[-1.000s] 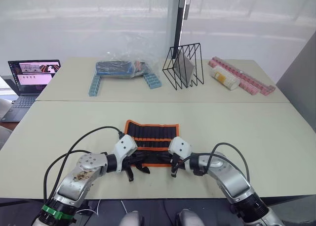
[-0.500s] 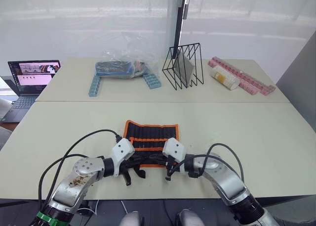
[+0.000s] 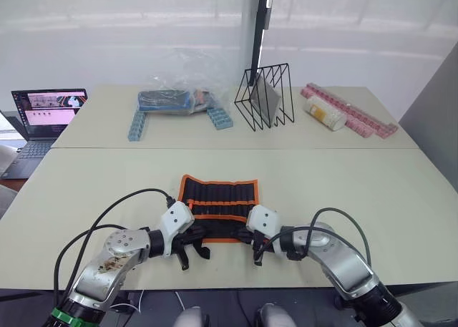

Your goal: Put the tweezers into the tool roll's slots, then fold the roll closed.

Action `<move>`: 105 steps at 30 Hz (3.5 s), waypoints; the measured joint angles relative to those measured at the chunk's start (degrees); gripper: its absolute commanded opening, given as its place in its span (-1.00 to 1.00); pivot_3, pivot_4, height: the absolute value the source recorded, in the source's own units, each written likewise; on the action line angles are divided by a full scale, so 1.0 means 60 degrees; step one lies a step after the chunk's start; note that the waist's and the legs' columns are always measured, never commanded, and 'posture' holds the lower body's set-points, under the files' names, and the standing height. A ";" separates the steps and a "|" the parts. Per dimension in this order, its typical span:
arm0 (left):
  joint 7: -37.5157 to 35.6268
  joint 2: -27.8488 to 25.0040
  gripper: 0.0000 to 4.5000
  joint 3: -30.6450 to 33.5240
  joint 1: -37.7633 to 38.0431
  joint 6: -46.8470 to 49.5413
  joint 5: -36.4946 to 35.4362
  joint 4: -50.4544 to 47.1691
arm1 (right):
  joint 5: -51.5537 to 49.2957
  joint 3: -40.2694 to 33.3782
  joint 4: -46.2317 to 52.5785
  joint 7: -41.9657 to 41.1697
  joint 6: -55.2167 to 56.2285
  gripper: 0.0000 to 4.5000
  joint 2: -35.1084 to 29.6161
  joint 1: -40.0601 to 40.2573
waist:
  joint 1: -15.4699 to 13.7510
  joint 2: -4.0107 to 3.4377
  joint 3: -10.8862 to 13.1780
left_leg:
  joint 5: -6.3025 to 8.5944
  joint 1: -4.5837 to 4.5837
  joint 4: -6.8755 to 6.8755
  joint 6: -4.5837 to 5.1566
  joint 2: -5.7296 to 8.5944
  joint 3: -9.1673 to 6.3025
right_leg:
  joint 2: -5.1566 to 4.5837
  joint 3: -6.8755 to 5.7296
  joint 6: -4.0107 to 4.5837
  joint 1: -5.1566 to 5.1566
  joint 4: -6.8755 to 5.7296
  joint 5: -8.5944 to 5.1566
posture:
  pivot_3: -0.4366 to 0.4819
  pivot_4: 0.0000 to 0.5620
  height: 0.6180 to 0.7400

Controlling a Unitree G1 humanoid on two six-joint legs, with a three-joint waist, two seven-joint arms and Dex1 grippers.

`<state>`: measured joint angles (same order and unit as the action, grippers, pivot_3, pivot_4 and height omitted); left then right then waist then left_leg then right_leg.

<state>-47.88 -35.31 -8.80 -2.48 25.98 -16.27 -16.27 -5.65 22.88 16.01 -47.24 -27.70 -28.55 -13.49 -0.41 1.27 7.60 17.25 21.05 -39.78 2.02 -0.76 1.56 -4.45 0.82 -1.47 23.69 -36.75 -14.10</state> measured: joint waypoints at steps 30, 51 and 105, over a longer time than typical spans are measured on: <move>-0.0001 0.0141 -1.00 -0.0191 -0.0136 -0.0333 0.0054 0.0148 | -0.3241 -0.3632 0.1543 0.1330 -0.2681 -0.16 0.0581 0.0988 | -0.0043 -0.0027 0.0002 | 0.0004 -0.0014 0.0041 -0.0001 0.0008 -0.0028 | -0.0134 -0.0042 -0.0006 -0.0067 0.0107 0.0004 | -0.05 -0.47 0.71; -0.0011 0.0250 -1.00 -0.0305 -0.0320 -0.0559 0.0084 0.0520 | -0.6611 -0.6981 0.0681 0.4391 -0.8763 0.74 0.3187 0.0212 | 0.0028 -0.0025 -0.0014 | 0.0003 -0.0030 0.0059 -0.0001 0.0003 -0.0038 | -0.0138 -0.0034 -0.0008 -0.0084 0.0112 0.0008 | -0.05 -0.47 0.71; -0.0067 0.0172 -1.00 -0.0226 -0.0331 -0.0487 0.0080 0.0379 | -0.7861 -0.8756 -0.0874 0.6008 -0.9906 -0.99 0.4380 -0.1130 | 0.0123 -0.0059 0.0003 | -0.0005 0.0018 0.0120 -0.0014 0.0008 -0.0040 | -0.0168 -0.0010 -0.0016 -0.0033 0.0156 0.0014 | -0.05 -0.47 0.71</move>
<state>-48.28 -34.27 -10.16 -4.47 23.06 -15.79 -13.99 -52.82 -29.65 10.77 -11.19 -87.13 -2.26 -20.27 0.33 0.91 7.62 17.22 21.16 -39.06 1.94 -0.71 1.32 -5.46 0.76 -1.57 23.49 -35.81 -14.01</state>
